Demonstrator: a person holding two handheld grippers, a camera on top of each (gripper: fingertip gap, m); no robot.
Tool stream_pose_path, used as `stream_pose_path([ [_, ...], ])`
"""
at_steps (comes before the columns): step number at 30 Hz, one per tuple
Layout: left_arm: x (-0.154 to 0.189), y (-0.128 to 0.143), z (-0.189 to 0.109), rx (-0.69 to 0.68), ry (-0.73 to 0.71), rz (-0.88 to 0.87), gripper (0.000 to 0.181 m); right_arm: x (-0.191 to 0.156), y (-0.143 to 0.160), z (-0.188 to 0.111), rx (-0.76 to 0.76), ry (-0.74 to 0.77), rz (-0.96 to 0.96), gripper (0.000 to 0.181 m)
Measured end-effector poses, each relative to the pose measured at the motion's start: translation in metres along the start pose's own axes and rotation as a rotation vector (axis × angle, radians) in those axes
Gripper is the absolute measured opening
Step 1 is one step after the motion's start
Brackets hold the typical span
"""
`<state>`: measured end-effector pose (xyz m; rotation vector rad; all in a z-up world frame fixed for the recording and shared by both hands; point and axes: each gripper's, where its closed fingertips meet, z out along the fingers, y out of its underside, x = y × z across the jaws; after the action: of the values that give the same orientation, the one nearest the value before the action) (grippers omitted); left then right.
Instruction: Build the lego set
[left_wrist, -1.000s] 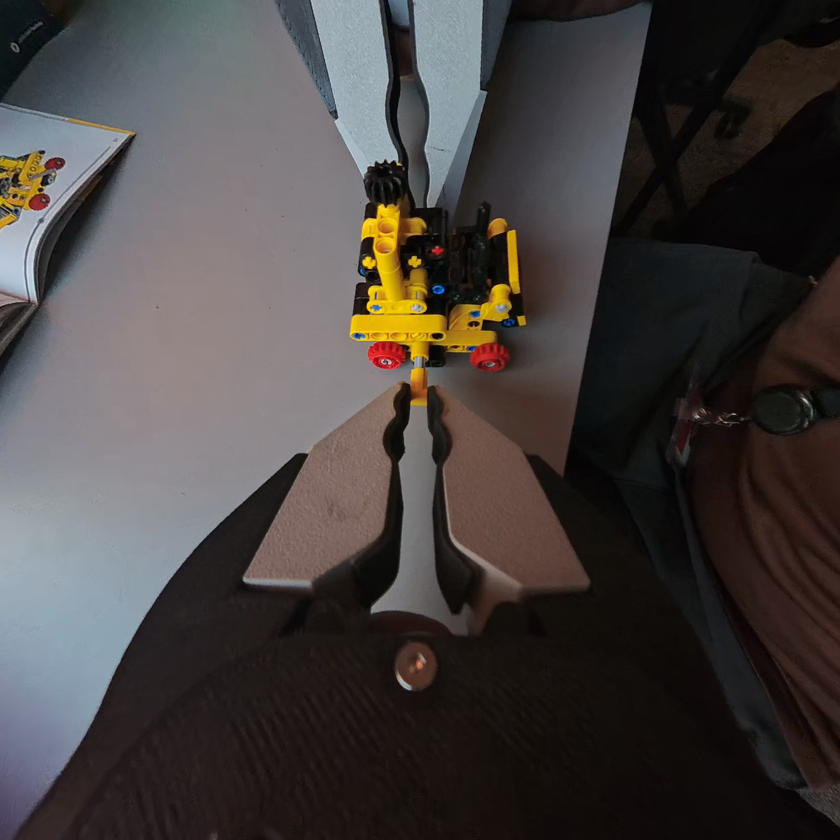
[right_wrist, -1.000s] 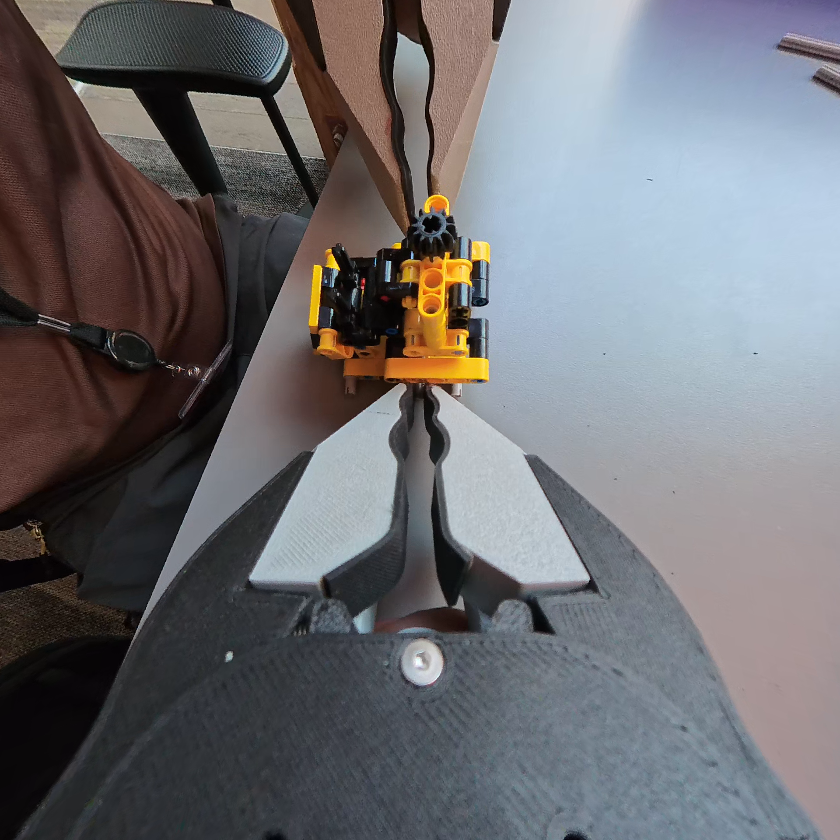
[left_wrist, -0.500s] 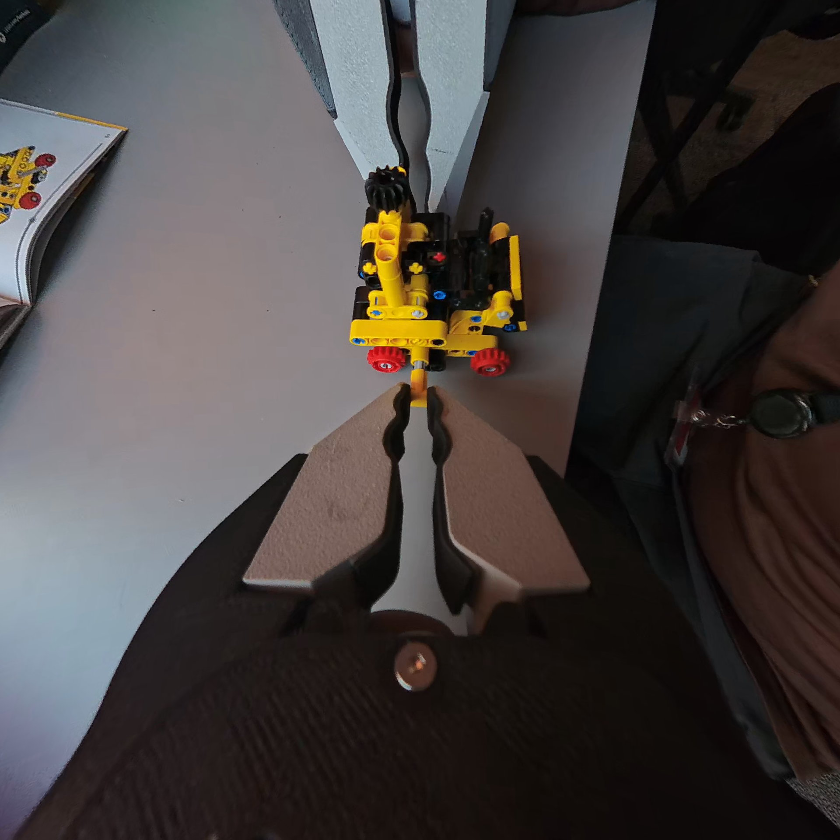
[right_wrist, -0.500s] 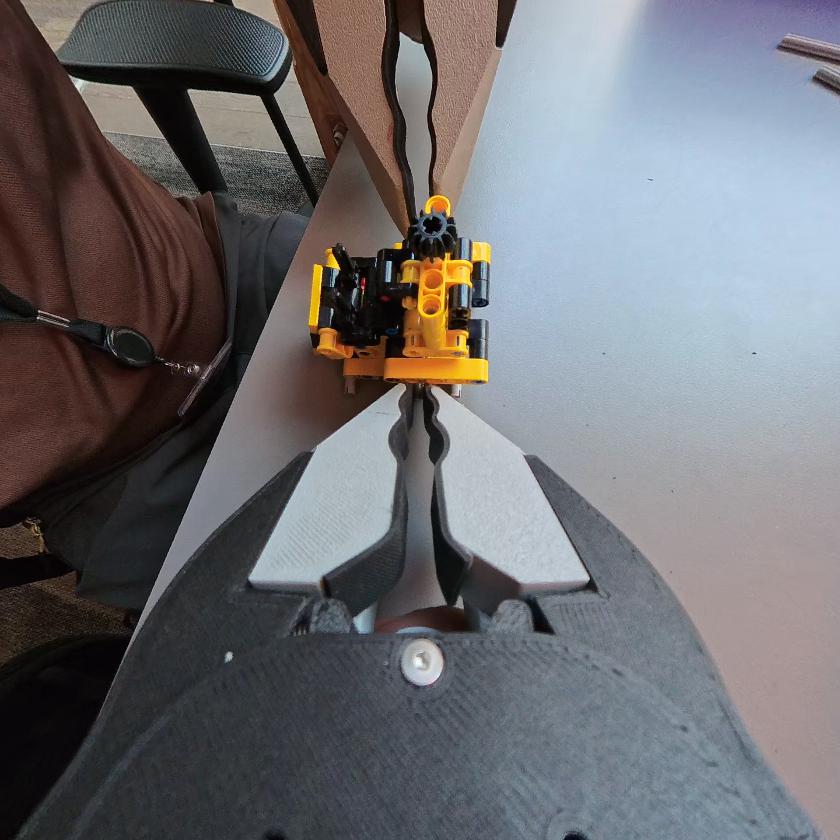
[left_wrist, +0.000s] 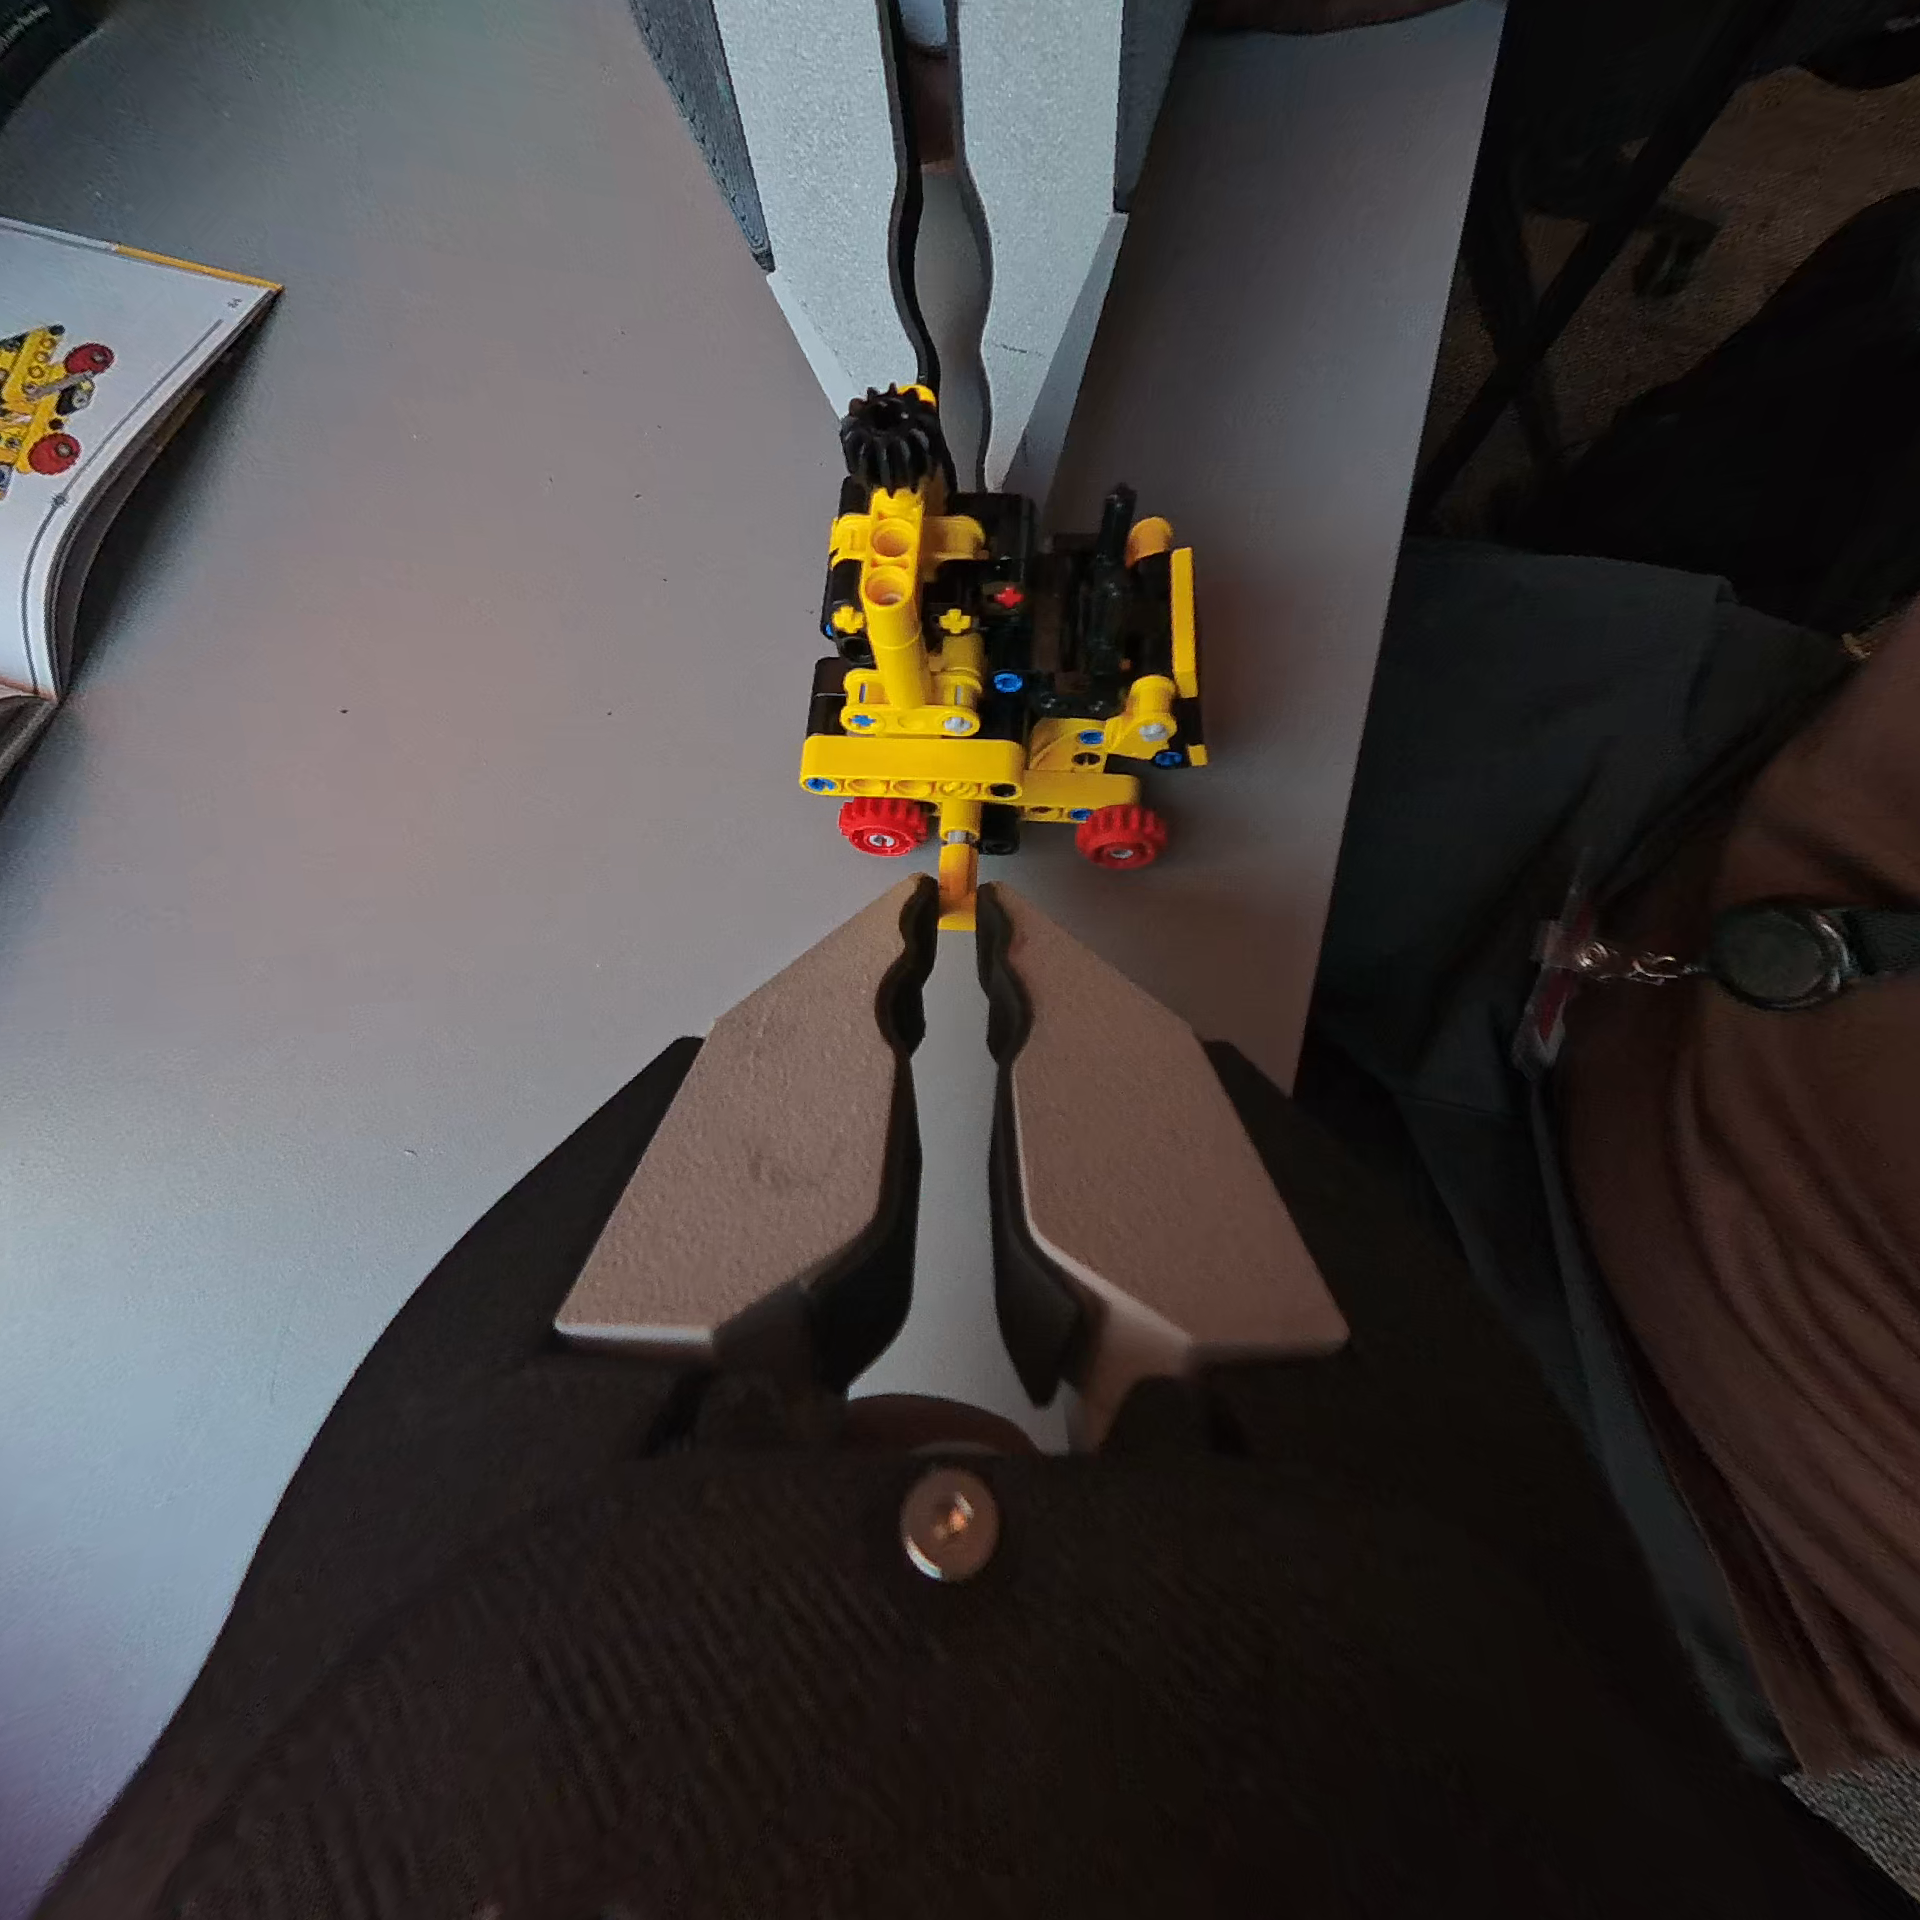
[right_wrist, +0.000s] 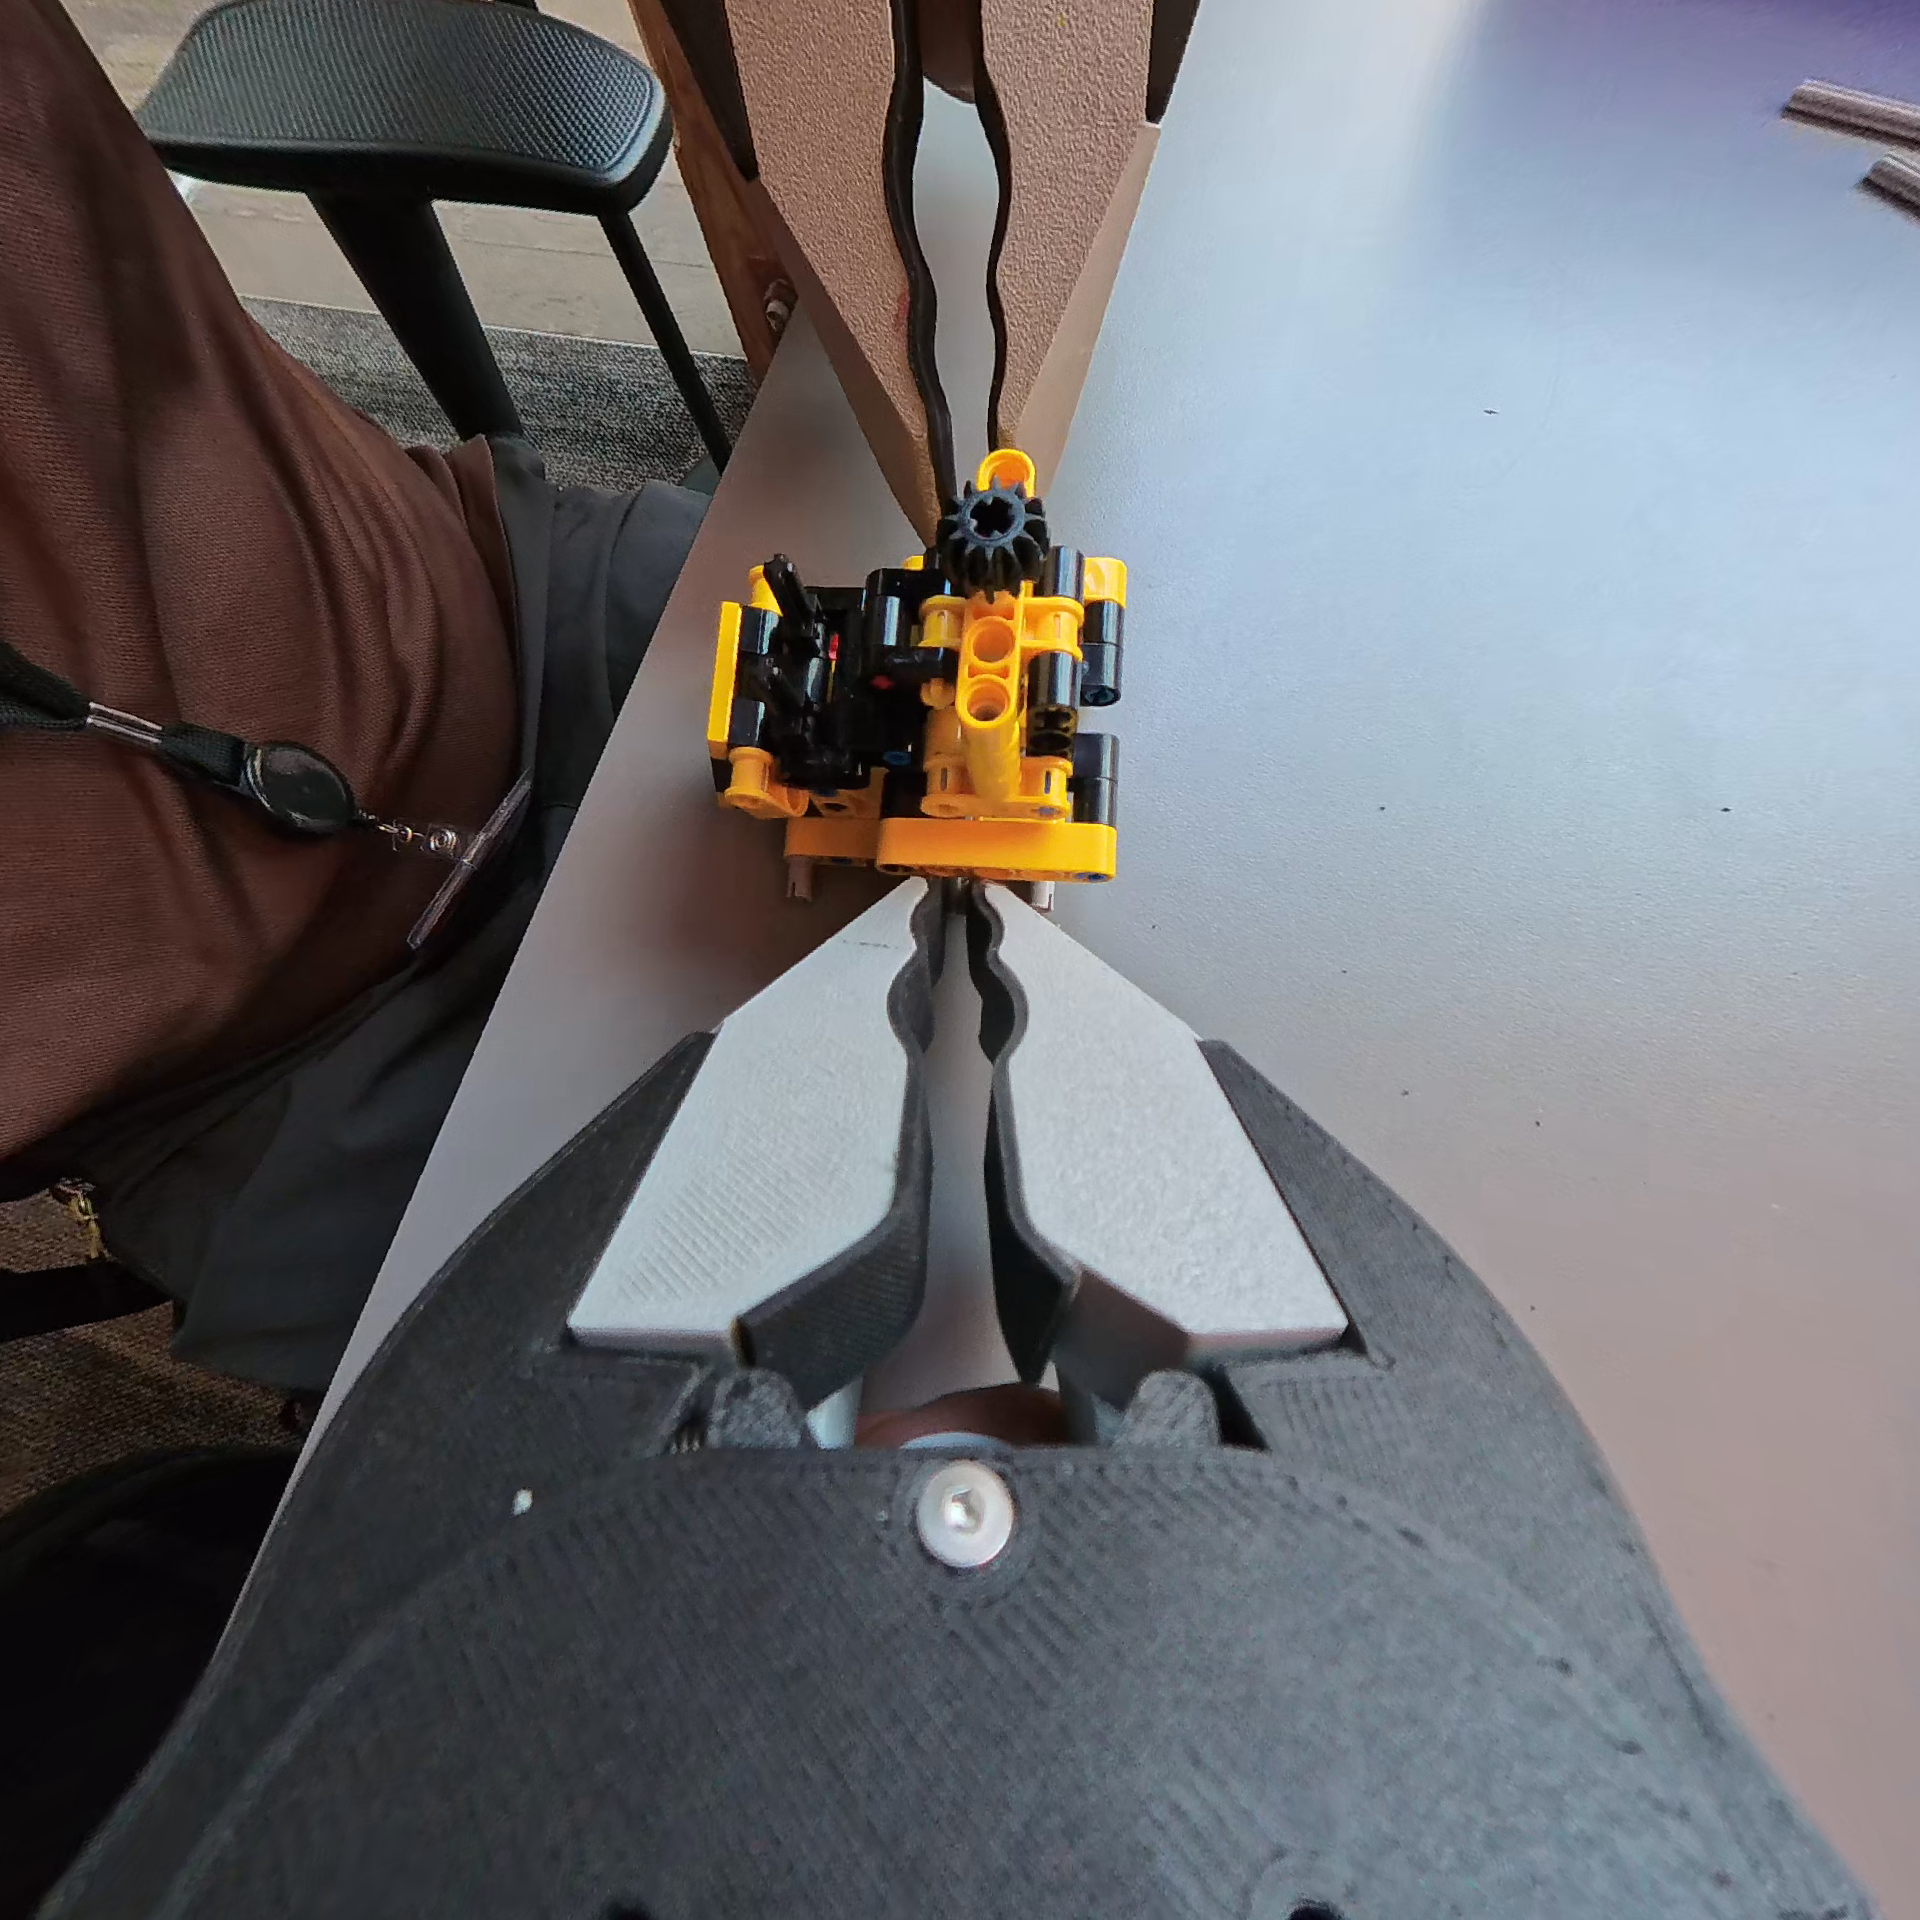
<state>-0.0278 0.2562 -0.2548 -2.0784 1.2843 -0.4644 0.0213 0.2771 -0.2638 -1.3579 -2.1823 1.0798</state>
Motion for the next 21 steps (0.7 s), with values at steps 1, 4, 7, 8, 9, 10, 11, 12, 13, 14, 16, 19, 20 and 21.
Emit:
stream_pose_path([
  [1, -0.0004, 0.0004, -0.0002, 0.003, -0.001, -0.008, 0.004, 0.0001, -0.0002, 0.0004, 0.002, 0.0, 0.001, 0.0],
  [4, -0.0079, 0.0025, -0.0017, 0.0, -0.043, 0.002, 0.004, 0.0032, -0.0017, 0.0015, 0.013, 0.009, 0.017, 0.001],
  [7, -0.0083, 0.0017, -0.001, -0.006, -0.057, 0.011, 0.005, 0.0024, -0.001, 0.0002, 0.018, 0.001, 0.018, 0.004],
  [8, -0.008, 0.0011, -0.0007, 0.001, -0.057, 0.01, 0.005, 0.0018, -0.0008, -0.001, 0.022, -0.003, 0.021, 0.009],
  [9, -0.0079, 0.001, -0.0004, 0.004, -0.057, 0.005, 0.005, 0.0013, -0.0006, -0.0021, 0.027, -0.006, 0.023, 0.012],
  [10, -0.0078, 0.0009, -0.0005, 0.008, -0.055, -0.002, 0.005, 0.0013, -0.0005, -0.0029, 0.029, -0.007, 0.024, 0.012],
  [11, -0.0079, 0.0009, -0.0005, 0.011, -0.054, -0.007, 0.005, 0.0018, -0.0002, -0.003, 0.028, -0.004, 0.025, 0.011],
  [12, -0.0078, 0.0008, -0.0005, 0.014, -0.055, -0.01, 0.005, 0.0023, 0.0009, -0.0025, 0.021, 0.0, 0.025, 0.011],
  [13, -0.0077, 0.0007, -0.0004, 0.018, -0.055, -0.016, 0.005, 0.0029, 0.002, -0.0019, 0.012, 0.005, 0.023, 0.01],
  [14, -0.0076, 0.0004, -0.0001, 0.023, -0.055, -0.022, 0.005, 0.0038, 0.0027, -0.0016, 0.007, 0.012, 0.021, 0.01],
  [16, -0.0074, -0.0003, 0.0004, 0.033, -0.054, -0.032, 0.005, 0.0062, 0.0033, -0.0025, 0.008, 0.026, 0.021, 0.006],
  [19, -0.0057, 0.0016, 0.003, 0.029, -0.034, -0.054, 0.009, 0.0068, 0.0046, -0.0042, 0.008, 0.025, 0.024, 0.003],
  [20, -0.0053, 0.0041, 0.005, 0.017, -0.029, -0.056, 0.011, 0.0066, 0.0052, -0.0043, 0.005, 0.025, 0.022, 0.004],
  [21, -0.0055, 0.0066, 0.007, 0.007, -0.031, -0.052, 0.012, 0.0065, 0.0056, -0.0043, 0.003, 0.028, 0.017, 0.003],
])
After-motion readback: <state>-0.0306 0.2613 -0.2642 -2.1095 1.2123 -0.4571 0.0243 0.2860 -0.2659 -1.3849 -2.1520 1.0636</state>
